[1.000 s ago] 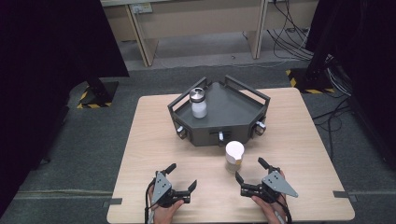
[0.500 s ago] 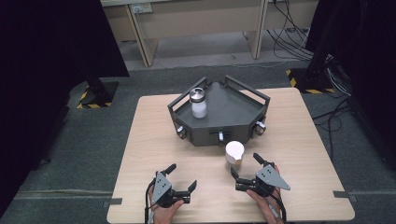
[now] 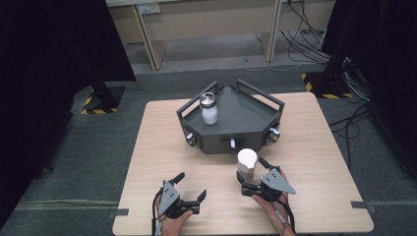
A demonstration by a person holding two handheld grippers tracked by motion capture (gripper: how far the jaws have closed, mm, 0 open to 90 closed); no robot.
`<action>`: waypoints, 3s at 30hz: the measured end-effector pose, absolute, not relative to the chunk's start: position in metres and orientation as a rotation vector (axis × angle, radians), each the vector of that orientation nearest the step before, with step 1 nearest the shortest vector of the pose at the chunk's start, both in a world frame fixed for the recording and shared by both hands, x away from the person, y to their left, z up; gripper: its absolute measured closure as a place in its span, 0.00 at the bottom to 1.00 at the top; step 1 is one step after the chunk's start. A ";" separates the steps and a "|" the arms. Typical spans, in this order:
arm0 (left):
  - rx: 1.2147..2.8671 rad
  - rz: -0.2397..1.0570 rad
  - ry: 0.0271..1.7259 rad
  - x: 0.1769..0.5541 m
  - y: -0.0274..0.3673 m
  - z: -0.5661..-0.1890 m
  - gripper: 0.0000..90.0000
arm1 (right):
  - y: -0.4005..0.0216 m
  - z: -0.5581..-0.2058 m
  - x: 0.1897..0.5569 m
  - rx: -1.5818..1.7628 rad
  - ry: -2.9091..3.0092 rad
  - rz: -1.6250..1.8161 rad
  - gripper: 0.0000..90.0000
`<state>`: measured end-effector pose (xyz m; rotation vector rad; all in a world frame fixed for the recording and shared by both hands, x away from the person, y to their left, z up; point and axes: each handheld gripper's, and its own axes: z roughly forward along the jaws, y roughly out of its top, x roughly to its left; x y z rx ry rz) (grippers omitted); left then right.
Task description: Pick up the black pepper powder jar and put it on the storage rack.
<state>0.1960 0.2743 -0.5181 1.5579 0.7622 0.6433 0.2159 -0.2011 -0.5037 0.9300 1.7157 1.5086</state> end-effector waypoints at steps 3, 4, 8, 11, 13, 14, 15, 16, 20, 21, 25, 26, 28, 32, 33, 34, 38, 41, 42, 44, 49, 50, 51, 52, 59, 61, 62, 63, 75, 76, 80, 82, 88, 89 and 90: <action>1.557 0.644 0.763 0.196 0.275 -0.518 0.00 | -0.198 -0.503 0.219 0.935 1.723 1.494 0.10; 1.557 0.644 0.765 0.196 0.275 -0.518 0.00 | -0.197 -0.503 0.220 0.938 1.724 1.489 0.11; 1.555 0.643 0.766 0.196 0.275 -0.518 0.00 | -0.194 -0.503 0.225 0.953 1.740 1.473 0.16; 1.554 0.642 0.767 0.196 0.276 -0.518 0.00 | -0.191 -0.502 0.227 0.960 1.748 1.461 0.19; 1.552 0.643 0.767 0.196 0.276 -0.518 0.00 | -0.190 -0.501 0.228 0.967 1.749 1.454 0.21; 1.551 0.643 0.768 0.196 0.276 -0.518 0.00 | -0.189 -0.501 0.230 0.983 1.747 1.452 0.24; 1.551 0.643 0.768 0.196 0.276 -0.518 0.00 | -0.189 -0.501 0.230 0.983 1.747 1.452 0.24; 1.550 0.643 0.768 0.196 0.276 -0.518 0.00 | -0.189 -0.501 0.231 0.994 1.747 1.448 0.27; 1.549 0.640 0.770 0.196 0.276 -0.518 0.00 | -0.189 -0.502 0.232 0.986 1.758 1.441 0.31; 1.549 0.640 0.770 0.196 0.276 -0.518 0.00 | -0.188 -0.502 0.233 0.985 1.761 1.441 0.32; 1.548 0.640 0.770 0.196 0.277 -0.518 0.00 | -0.187 -0.502 0.234 0.986 1.761 1.439 0.33; 1.548 0.641 0.769 0.196 0.277 -0.518 0.00 | -0.187 -0.502 0.234 0.986 1.762 1.439 0.33; 1.548 0.641 0.770 0.196 0.277 -0.518 0.00 | -0.187 -0.501 0.233 0.983 1.762 1.436 0.33; 1.546 0.642 0.771 0.196 0.277 -0.518 0.00 | -0.188 -0.500 0.232 0.987 1.761 1.433 0.34; 1.545 0.642 0.772 0.196 0.277 -0.518 0.00 | -0.188 -0.500 0.231 0.985 1.758 1.433 0.34; 1.544 0.642 0.772 0.196 0.278 -0.518 0.00 | -0.188 -0.499 0.230 0.979 1.758 1.426 0.34; 1.544 0.640 0.774 0.196 0.278 -0.518 0.00 | -0.192 -0.495 0.226 0.965 1.745 1.427 0.34; 1.545 0.640 0.773 0.196 0.277 -0.518 0.00 | -0.195 -0.492 0.224 0.954 1.739 1.435 0.34; 1.545 0.640 0.774 0.196 0.277 -0.518 0.00 | -0.196 -0.490 0.224 0.950 1.738 1.441 0.34; 1.546 0.640 0.773 0.196 0.277 -0.518 0.00 | -0.197 -0.486 0.223 0.946 1.739 1.445 0.34; 1.544 0.640 0.775 0.196 0.277 -0.519 0.00 | -0.199 -0.478 0.221 0.940 1.741 1.462 0.34; 1.544 0.641 0.775 0.196 0.277 -0.519 0.00 | -0.200 -0.477 0.221 0.940 1.741 1.466 0.34; 1.543 0.641 0.775 0.196 0.277 -0.519 0.00 | -0.201 -0.474 0.221 0.945 1.741 1.473 0.34; 1.543 0.641 0.775 0.196 0.277 -0.519 0.00 | -0.202 -0.472 0.222 0.950 1.743 1.478 0.34; 1.543 0.641 0.776 0.196 0.277 -0.519 0.00 | -0.204 -0.457 0.224 0.944 1.744 1.491 0.34; 1.543 0.642 0.776 0.196 0.278 -0.519 0.00 | -0.205 -0.450 0.226 0.941 1.743 1.501 0.34; 1.543 0.642 0.776 0.196 0.278 -0.519 0.00 | -0.205 -0.447 0.227 0.943 1.745 1.502 0.34; 1.543 0.642 0.777 0.196 0.278 -0.519 0.00 | -0.205 -0.447 0.227 0.943 1.745 1.502 0.34; 1.543 0.641 0.780 0.196 0.278 -0.519 0.00 | -0.205 -0.420 0.231 0.920 1.746 1.492 0.34; 1.543 0.641 0.780 0.196 0.278 -0.519 0.00 | -0.205 -0.419 0.231 0.918 1.743 1.494 0.34; 1.542 0.641 0.782 0.196 0.278 -0.519 0.00 | -0.204 -0.412 0.233 0.923 1.743 1.499 0.34; 1.543 0.640 0.781 0.196 0.278 -0.519 0.00 | -0.203 -0.408 0.235 0.922 1.743 1.498 0.34; 1.541 0.640 0.785 0.196 0.278 -0.519 0.00 | -0.199 -0.396 0.241 0.912 1.745 1.488 0.34; 1.542 0.640 0.785 0.196 0.278 -0.519 0.00 | -0.198 -0.394 0.242 0.911 1.745 1.489 0.34; 1.542 0.640 0.785 0.196 0.278 -0.519 0.00 | -0.197 -0.392 0.243 0.910 1.745 1.488 0.34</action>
